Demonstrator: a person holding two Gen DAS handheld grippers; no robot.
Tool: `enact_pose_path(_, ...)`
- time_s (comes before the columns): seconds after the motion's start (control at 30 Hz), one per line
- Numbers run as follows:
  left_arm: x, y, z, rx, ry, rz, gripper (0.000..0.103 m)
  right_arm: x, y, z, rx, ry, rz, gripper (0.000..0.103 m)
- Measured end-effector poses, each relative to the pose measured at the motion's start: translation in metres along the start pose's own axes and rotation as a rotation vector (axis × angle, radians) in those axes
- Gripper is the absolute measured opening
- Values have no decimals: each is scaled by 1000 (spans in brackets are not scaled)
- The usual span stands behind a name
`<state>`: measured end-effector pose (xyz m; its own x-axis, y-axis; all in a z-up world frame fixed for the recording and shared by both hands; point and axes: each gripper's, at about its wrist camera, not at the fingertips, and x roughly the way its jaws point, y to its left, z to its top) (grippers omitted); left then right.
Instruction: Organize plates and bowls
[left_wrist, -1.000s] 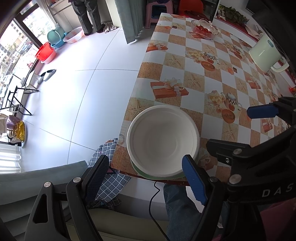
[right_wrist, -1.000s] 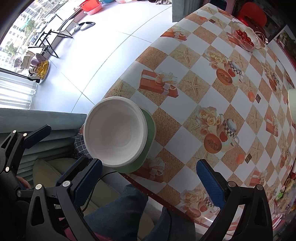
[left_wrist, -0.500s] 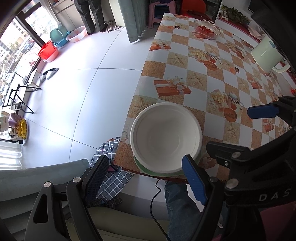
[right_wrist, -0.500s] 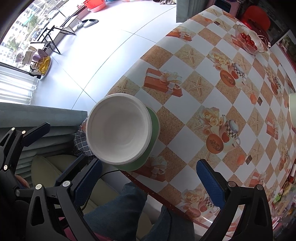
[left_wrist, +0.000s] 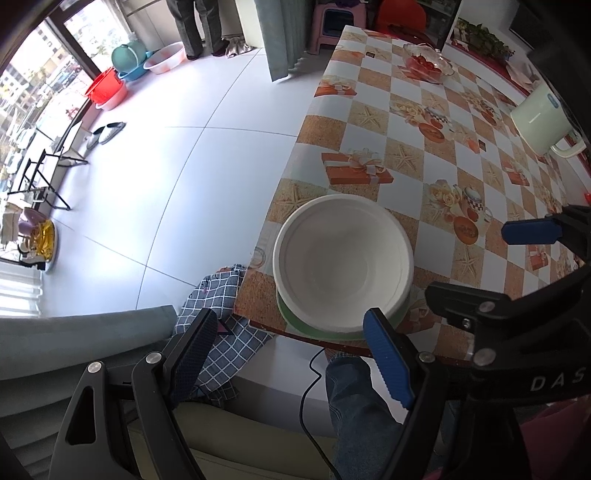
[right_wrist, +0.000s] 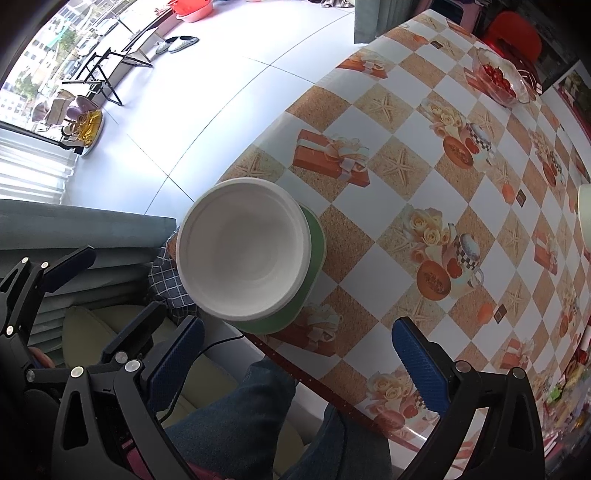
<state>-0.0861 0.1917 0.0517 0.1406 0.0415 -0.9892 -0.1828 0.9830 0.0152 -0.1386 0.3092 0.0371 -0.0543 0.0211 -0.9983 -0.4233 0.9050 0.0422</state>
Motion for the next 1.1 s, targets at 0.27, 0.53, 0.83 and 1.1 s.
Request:
enact_pose_path(0.27, 1, 10, -5, -30, 15, 2, 84, 3, -1, -2, 5, 15, -1, 102)
enact_pose_path(0.53, 0, 6, -7, -10, 15, 15, 84, 1, 4, -4, -15, -5, -31, 102)
enact_pose_path(0.83, 2, 4, -7, 7, 22, 16, 84, -3, 7, -1, -33, -35, -70, 102)
enact_pose_path(1.1, 6, 4, -7, 13, 34, 13, 84, 1, 5, 0, -31, -20, -62, 102)
